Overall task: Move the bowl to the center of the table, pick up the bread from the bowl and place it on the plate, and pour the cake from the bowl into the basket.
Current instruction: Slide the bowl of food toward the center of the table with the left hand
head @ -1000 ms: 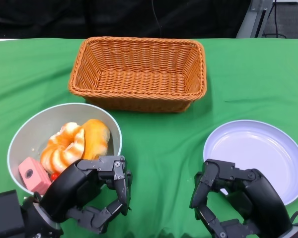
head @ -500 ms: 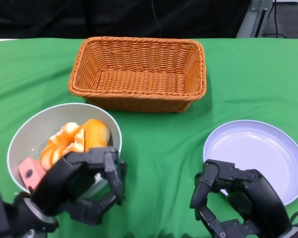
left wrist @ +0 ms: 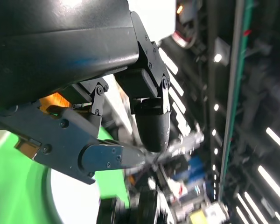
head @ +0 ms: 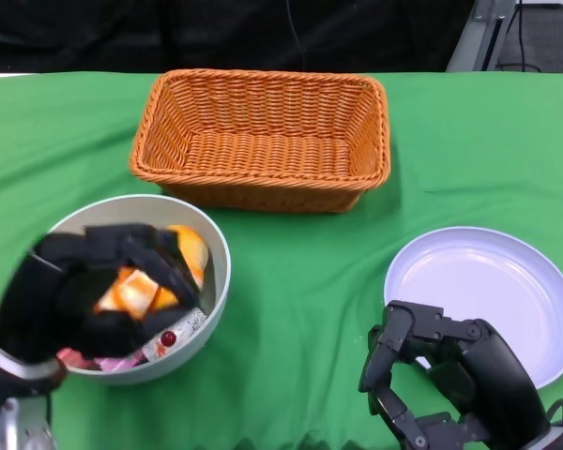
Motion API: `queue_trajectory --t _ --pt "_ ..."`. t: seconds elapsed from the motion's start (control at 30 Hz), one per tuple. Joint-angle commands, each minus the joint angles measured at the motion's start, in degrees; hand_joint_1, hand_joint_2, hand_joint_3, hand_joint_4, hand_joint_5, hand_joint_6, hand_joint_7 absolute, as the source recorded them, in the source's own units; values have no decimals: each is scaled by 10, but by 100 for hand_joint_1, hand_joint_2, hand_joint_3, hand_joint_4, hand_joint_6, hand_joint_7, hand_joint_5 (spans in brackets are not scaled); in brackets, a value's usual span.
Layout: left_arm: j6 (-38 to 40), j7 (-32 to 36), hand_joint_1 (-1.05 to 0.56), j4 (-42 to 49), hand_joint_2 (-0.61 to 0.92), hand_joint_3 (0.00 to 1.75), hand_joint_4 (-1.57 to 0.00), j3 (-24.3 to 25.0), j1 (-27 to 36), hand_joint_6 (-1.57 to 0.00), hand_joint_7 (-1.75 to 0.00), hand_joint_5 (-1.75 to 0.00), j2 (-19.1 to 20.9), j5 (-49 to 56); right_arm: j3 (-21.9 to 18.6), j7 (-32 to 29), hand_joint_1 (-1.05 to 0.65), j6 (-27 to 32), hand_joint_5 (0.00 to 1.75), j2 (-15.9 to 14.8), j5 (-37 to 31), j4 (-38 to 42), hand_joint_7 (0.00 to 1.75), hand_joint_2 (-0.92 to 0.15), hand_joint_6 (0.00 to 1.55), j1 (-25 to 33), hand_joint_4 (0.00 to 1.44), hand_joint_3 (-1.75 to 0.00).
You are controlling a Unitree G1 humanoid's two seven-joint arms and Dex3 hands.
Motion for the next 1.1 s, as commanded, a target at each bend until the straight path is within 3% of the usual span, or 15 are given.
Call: queue_trajectory --t 0.03,0.1,0.17,0.27,0.43,0.73,0.9,1.1 --pt "19 23 -49 15 92 22 -83 30 -21 -100 -18 -94 17 -24 -8 -2 2 -7 165 1 6 9 139 -39 75 -7 86 -131" --pt "23 19 -48 36 92 22 -82 47 -37 -98 -6 -69 23 -40 -8 -2 2 -8 164 0 7 11 139 -39 75 -8 86 -130" --pt "33 16 -51 53 92 21 -85 62 -48 -88 -2 -32 27 -57 -9 2 2 -6 164 0 11 12 138 -40 74 -9 85 -130" --pt "29 30 -57 71 92 21 -81 82 -58 -78 0 -12 27 -56 -10 3 2 -3 164 -1 15 14 138 -40 74 -10 85 -128" --pt "28 69 -61 90 92 24 -74 102 -68 -71 0 -3 28 -38 -10 2 1 -3 164 -1 13 15 139 -42 73 -11 84 -126" --pt "29 122 -68 208 92 37 -52 111 -100 -50 0 0 49 22 -11 2 1 -5 164 -1 12 17 138 -42 73 -12 84 -125" --pt "-10 180 -74 345 92 39 -50 105 -132 -43 0 0 53 89 -10 1 2 -5 165 0 11 15 138 -42 73 -11 84 -127" --pt "-35 214 -75 430 92 44 -49 104 -153 -40 0 0 54 119 -10 0 1 -5 165 0 10 15 138 -41 74 -10 84 -126"
